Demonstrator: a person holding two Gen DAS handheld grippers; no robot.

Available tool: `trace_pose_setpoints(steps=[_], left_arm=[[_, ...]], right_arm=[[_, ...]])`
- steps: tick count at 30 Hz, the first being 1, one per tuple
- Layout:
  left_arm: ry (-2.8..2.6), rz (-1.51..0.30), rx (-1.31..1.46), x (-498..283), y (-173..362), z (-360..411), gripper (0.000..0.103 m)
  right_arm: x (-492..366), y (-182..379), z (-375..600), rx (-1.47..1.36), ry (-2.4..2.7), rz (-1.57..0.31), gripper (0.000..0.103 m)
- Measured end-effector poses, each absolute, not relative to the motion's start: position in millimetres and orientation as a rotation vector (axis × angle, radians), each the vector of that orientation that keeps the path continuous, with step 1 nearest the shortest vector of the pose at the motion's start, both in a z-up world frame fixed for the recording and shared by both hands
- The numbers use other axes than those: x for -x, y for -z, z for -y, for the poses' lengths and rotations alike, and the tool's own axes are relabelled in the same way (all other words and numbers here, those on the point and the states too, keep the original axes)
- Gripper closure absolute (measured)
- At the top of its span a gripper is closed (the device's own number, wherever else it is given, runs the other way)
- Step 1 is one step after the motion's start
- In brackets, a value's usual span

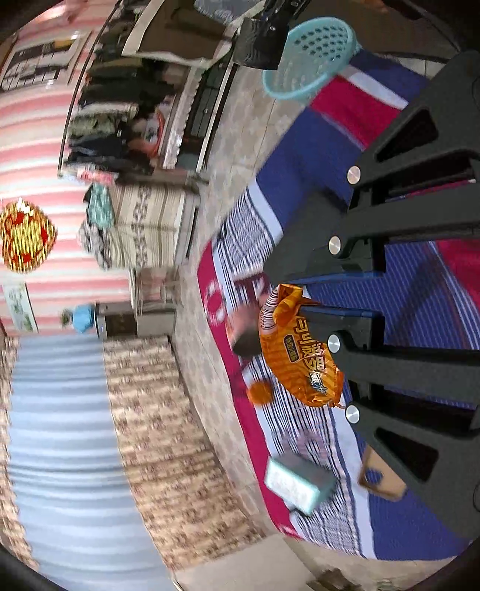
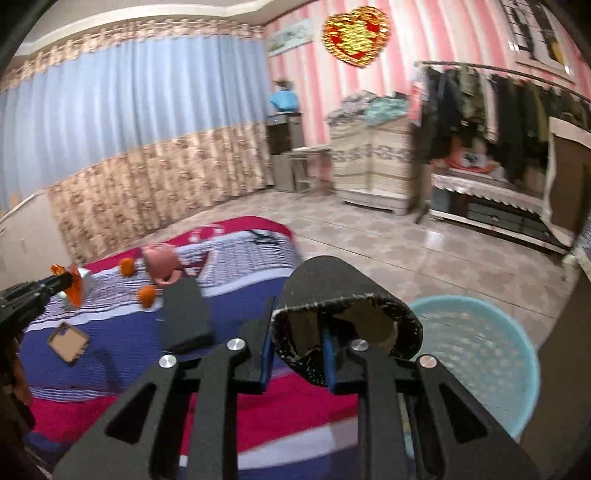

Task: Collect trash
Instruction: 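Carry the orange snack bag and black knit item over the blue basket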

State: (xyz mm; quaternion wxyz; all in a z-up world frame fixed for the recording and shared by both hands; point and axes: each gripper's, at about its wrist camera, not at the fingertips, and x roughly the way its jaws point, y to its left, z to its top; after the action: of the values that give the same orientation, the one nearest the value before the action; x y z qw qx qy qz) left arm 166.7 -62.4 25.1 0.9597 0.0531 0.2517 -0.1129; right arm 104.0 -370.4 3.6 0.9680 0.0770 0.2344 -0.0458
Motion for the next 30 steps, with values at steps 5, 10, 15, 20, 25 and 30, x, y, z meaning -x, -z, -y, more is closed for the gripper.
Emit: trace_pose_setpoints(steps=[5, 10, 15, 20, 25, 30], left_arm=[[0.333, -0.494, -0.150, -169, -27, 123, 0.094], [0.440, -0.476, -0.195, -161, -26, 181, 0.094], [0.527, -0.467, -0.229, -151, -21, 223, 0.094], [0.607, -0.475, -0.247, -145, -16, 268, 0.094], [0.704, -0.501, -0.275, -138, -9, 315, 0.094], [0.770, -0.526, -0.316, -129, 10, 356, 0.094]], right_arm=[[-105, 11, 420, -0.206, 0.154, -0.511, 0.081], [-108, 22, 450, -0.208, 0.198, -0.543, 0.081], [-99, 28, 474, -0.240, 0.245, -0.544, 0.081], [-88, 37, 503, -0.292, 0.314, -0.546, 0.081], [-81, 44, 518, -0.313, 0.357, -0.556, 0.081], [-76, 50, 531, -0.334, 0.384, -0.562, 0.081]])
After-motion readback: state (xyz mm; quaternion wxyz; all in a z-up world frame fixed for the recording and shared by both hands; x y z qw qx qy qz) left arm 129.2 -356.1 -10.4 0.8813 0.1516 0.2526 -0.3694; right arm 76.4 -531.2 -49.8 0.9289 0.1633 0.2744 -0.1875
